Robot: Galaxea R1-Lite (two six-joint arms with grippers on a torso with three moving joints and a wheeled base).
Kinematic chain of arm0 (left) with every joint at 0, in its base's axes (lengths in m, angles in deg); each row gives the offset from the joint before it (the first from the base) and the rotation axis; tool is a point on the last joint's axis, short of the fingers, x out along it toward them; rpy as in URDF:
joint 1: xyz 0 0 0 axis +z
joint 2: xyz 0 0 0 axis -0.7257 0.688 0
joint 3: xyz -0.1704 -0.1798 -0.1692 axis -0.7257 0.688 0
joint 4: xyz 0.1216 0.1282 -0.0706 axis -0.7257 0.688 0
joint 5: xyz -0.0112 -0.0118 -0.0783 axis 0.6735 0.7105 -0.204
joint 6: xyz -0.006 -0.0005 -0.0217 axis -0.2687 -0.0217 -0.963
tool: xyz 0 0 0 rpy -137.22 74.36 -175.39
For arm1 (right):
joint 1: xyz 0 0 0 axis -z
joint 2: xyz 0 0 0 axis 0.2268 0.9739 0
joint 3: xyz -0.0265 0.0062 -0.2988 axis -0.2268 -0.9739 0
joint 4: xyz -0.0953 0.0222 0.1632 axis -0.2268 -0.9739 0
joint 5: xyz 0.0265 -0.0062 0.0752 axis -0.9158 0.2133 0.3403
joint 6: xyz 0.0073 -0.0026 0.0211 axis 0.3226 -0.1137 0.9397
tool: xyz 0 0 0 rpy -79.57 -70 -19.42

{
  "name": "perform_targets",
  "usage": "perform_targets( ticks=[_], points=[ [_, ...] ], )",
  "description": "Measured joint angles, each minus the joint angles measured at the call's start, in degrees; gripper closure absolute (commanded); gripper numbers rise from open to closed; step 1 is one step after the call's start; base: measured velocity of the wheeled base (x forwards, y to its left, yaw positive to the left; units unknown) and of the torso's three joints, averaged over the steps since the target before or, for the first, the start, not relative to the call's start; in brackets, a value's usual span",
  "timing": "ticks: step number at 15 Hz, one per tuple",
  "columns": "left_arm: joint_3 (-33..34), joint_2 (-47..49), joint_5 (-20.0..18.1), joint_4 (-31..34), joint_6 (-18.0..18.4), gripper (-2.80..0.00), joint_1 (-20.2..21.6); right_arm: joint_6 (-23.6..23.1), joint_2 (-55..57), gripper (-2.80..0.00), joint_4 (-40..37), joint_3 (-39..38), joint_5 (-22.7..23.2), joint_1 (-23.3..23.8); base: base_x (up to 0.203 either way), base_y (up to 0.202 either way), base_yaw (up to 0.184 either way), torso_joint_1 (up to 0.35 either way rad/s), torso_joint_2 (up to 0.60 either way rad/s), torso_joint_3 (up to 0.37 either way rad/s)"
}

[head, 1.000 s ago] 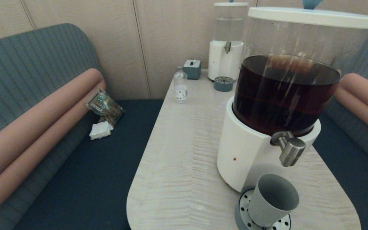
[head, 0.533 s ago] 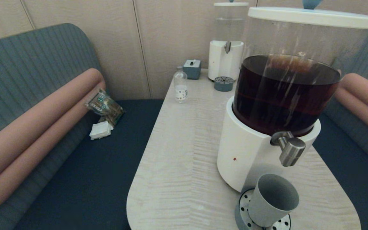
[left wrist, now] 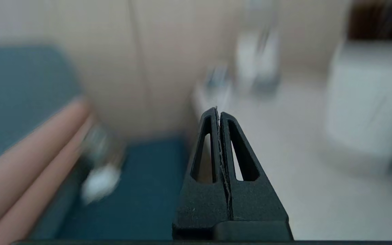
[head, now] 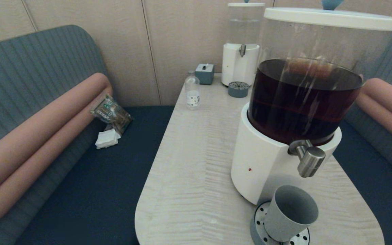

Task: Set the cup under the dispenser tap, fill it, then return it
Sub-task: Turn on the faucet

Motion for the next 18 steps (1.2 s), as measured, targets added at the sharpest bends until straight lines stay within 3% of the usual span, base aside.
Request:
perform_targets(
  ticks=[1, 3, 6, 8, 12, 18],
  points=[
    [0.9, -0.2, 0.5, 3.5, 2.6, 0.0, 0.0, 0.0, 0.0, 0.0, 0.0, 0.0, 0.0, 0.0, 0.0, 0.0, 0.0, 0.0, 0.0, 0.0],
    [1.5, -0.5, 3.4, 11.6, 4.3, 0.0, 0.0, 0.0, 0.0, 0.0, 0.0, 0.0, 0.0, 0.0, 0.0, 0.0, 0.0, 0.0, 0.0, 0.0],
    [1.7, -0.5, 11.1, 20.6, 3.7, 0.0, 0.0, 0.0, 0.0, 0.0, 0.0, 0.0, 0.0, 0.0, 0.0, 0.0, 0.0, 0.0, 0.0, 0.0],
    [1.6, -0.5, 12.0, 25.1, 2.0, 0.0, 0.0, 0.0, 0.0, 0.0, 0.0, 0.0, 0.0, 0.0, 0.0, 0.0, 0.0, 0.0, 0.0, 0.0],
    [1.7, -0.6, 12.1, 24.5, 0.0, 0.0, 0.0, -0.1, 0.0, 0.0, 0.1, 0.0, 0.0, 0.0, 0.0, 0.0, 0.0, 0.0, 0.0, 0.0],
    [1.9, -0.7, 12.1, 24.2, -0.2, 0.0, 0.0, -0.2, 0.0, 0.0, 0.1, 0.0, 0.0, 0.0, 0.0, 0.0, 0.0, 0.0, 0.0, 0.0]
  ],
)
